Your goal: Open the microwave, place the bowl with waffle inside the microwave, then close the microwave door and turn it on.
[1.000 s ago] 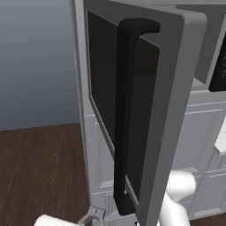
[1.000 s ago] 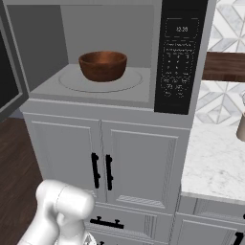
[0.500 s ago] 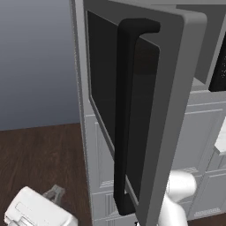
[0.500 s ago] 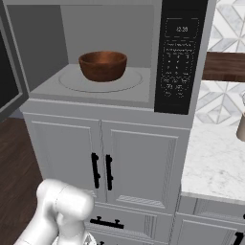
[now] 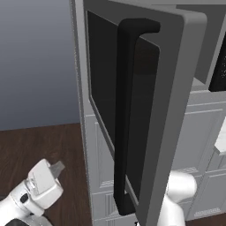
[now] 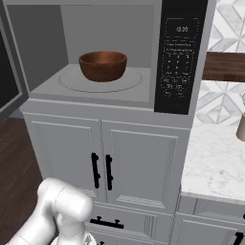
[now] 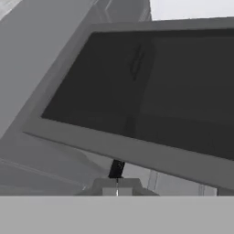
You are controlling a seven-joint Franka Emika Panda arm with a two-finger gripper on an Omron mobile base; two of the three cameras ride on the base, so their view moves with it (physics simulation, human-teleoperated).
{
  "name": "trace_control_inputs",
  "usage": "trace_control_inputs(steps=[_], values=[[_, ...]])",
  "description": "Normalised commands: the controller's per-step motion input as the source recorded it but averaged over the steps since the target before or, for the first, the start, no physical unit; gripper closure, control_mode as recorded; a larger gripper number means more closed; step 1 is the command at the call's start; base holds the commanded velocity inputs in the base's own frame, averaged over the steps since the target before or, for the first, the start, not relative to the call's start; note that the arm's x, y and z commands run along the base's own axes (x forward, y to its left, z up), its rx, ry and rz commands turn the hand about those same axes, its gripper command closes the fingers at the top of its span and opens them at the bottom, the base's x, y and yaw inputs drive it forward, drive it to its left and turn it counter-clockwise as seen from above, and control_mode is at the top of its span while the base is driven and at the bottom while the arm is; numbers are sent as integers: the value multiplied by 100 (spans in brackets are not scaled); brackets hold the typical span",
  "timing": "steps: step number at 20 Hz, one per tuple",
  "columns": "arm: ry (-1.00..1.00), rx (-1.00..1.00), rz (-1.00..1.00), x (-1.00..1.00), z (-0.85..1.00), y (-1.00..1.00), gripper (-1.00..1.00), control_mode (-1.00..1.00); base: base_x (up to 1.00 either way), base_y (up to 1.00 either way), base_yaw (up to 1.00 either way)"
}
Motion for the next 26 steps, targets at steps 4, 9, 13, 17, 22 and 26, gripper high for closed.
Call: trace_control_inputs(steps=[4,9,13,17,22,26], values=[[0,-9,-16,53,18,-51,100,-100,0,0,0],[-3,-4,-5,36,37,-82,100,-100,0,0,0],[-10,0,0,0,49,-100,100,-100,0,0,0],[-16,0,0,-17,63,-100,100,-100,0,0,0],[-19,0,0,-37,75,-100,100,-100,0,0,0],[-20,0,0,-32,79,-99,100,-100,0,0,0]])
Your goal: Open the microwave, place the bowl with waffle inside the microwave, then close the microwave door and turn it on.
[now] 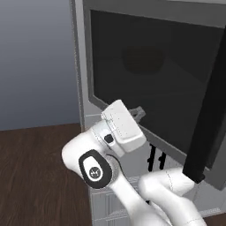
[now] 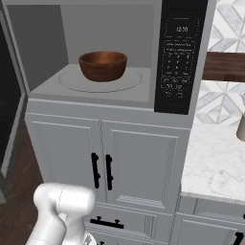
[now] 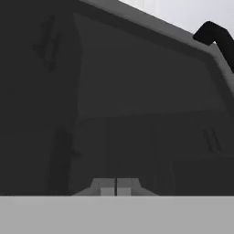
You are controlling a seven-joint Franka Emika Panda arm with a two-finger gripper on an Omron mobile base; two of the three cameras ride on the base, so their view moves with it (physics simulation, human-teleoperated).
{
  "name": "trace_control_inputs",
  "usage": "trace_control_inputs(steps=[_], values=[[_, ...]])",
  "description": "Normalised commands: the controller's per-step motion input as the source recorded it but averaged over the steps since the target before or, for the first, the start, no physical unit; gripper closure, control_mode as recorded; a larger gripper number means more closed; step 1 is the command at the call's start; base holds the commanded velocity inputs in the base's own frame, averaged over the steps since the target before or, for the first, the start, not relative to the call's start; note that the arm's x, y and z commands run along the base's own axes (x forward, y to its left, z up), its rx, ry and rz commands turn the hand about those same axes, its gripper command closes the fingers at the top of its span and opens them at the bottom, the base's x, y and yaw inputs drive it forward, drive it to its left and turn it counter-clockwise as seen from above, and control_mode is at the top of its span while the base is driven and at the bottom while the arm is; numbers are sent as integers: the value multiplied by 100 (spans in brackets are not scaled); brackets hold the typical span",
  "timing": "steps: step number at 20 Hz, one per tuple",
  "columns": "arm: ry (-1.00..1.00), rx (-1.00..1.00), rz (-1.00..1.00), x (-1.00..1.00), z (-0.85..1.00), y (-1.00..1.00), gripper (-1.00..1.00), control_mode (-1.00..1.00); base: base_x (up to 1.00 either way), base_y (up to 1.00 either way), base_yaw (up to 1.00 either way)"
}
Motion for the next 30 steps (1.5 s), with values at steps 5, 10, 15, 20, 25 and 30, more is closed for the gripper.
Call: trace_control_inputs(steps=[5,10,15,20,25,30], values=[[-1,5,1,-3,62,-100,100,-100,0,0,0],[13,15,10,54,39,-81,100,-100,0,0,0],[32,26,42,81,17,-44,100,-100,0,0,0],[35,25,64,69,0,-4,100,-100,0,0,0],[31,25,64,80,0,-6,100,-100,0,0,0],[25,20,50,100,-12,-16,100,-100,0,0,0]])
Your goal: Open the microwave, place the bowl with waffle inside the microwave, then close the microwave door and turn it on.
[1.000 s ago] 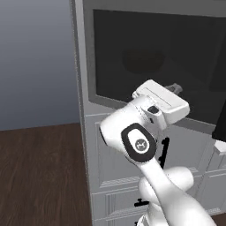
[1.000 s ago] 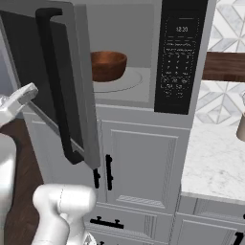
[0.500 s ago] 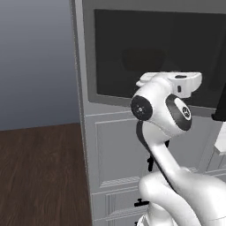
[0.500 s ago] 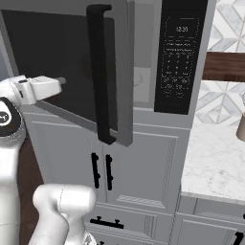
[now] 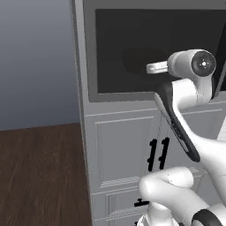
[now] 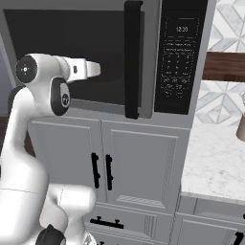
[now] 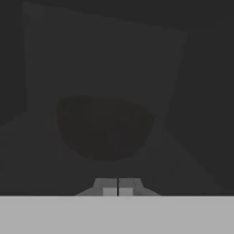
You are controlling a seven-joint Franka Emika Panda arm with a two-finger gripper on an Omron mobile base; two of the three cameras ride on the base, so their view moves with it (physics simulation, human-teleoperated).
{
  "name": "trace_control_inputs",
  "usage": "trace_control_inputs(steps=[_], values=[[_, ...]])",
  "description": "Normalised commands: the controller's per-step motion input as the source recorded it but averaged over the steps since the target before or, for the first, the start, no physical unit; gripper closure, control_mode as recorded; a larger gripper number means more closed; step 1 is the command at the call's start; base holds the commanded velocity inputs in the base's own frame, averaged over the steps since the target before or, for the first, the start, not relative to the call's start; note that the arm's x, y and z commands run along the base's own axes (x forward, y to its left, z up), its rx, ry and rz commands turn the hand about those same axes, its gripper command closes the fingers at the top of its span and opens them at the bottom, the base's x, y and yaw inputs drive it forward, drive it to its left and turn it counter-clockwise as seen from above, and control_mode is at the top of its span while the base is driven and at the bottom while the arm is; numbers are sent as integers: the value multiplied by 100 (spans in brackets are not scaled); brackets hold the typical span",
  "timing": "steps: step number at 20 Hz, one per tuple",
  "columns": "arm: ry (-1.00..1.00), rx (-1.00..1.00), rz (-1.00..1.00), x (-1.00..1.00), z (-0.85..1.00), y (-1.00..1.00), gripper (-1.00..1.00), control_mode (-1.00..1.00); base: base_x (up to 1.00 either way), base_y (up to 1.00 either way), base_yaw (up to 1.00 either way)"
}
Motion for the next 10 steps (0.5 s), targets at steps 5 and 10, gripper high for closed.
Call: trace_control_inputs(steps=[5,10], values=[[7,6,40,100,-40,-1,100,-100,0,0,0],[1,0,27,100,-73,0,100,-100,0,0,0]])
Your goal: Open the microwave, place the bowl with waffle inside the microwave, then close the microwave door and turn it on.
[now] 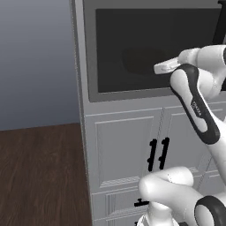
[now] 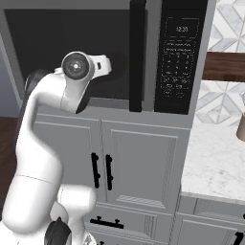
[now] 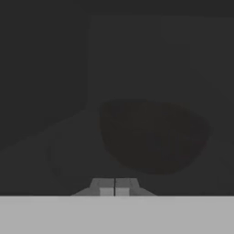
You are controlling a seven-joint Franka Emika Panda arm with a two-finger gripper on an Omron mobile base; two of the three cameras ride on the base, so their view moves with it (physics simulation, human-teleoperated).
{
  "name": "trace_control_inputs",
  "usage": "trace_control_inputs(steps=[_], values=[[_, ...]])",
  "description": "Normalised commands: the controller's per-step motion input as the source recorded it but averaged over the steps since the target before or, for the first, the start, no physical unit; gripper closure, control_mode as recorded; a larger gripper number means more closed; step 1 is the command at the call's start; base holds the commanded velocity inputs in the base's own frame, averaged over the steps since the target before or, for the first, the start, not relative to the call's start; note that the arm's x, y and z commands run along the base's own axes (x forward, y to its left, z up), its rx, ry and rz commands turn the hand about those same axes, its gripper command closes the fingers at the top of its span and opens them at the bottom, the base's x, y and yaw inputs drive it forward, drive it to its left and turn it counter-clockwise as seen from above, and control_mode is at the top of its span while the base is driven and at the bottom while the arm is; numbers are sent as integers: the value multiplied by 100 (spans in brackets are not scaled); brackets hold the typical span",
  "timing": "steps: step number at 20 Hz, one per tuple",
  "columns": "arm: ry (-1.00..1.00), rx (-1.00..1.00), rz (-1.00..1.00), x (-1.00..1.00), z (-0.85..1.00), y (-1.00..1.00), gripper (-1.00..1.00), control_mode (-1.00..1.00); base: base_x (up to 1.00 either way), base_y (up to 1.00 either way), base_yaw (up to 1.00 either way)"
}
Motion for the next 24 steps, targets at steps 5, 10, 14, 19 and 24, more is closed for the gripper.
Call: trace_control_inputs(steps=[5,10,14,19,24], values=[[-4,0,6,54,-37,0,100,-100,0,0,0],[3,0,4,-93,30,-2,100,-100,0,0,0],[0,11,0,-100,2,-39,100,-100,0,0,0],[0,26,-3,-32,-1,-45,100,-100,0,0,0],[11,51,-14,-28,-2,-76,100,-100,0,0,0]])
